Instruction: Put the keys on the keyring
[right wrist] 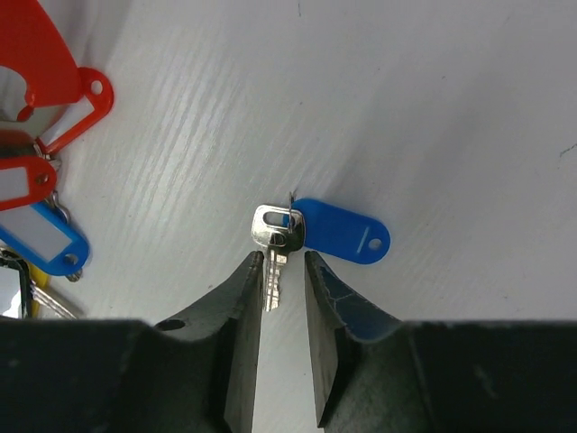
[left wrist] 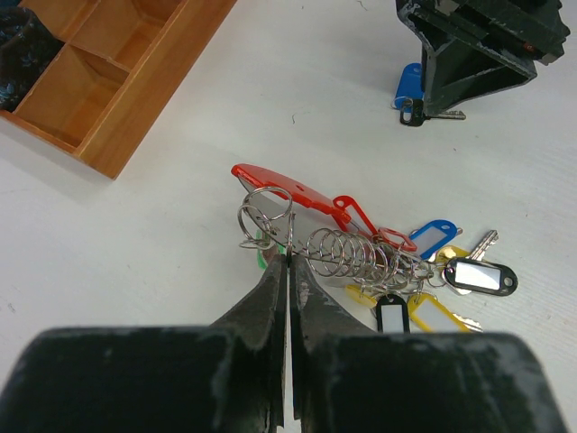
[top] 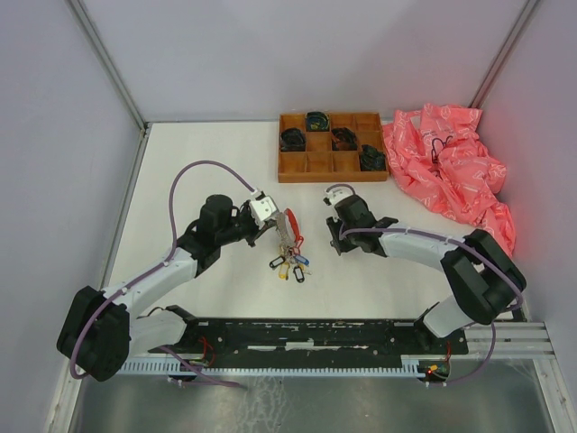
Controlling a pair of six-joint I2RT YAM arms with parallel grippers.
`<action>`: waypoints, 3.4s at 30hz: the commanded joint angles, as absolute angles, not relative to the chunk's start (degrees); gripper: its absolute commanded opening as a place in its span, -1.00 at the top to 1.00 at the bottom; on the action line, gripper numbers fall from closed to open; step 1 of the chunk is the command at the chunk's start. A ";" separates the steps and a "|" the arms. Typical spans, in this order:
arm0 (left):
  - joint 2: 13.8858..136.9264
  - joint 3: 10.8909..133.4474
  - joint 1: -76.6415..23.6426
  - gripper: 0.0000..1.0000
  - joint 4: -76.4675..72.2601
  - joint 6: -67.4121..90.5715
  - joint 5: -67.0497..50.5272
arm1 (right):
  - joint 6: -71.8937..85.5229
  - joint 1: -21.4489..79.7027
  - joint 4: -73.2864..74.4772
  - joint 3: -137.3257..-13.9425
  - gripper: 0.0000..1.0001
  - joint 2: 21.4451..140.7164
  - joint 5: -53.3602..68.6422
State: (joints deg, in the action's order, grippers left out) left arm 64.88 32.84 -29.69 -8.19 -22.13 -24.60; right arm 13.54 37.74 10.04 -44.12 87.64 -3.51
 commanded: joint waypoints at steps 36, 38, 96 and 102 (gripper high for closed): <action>63.78 34.63 -29.58 0.95 -10.90 -22.48 -27.27 | 16.95 37.84 -4.37 -39.81 0.89 89.33 -6.09; 63.64 34.67 -29.62 0.95 -10.85 -22.58 -27.48 | 16.14 37.80 -3.24 -40.01 0.95 88.26 -5.91; 64.38 35.59 -29.66 0.95 -8.96 -23.29 -28.99 | 9.84 36.87 10.19 -48.88 0.26 86.26 2.13; 64.27 35.60 -29.62 0.95 -8.88 -23.29 -29.00 | 10.22 36.90 4.87 -45.99 0.32 88.02 3.02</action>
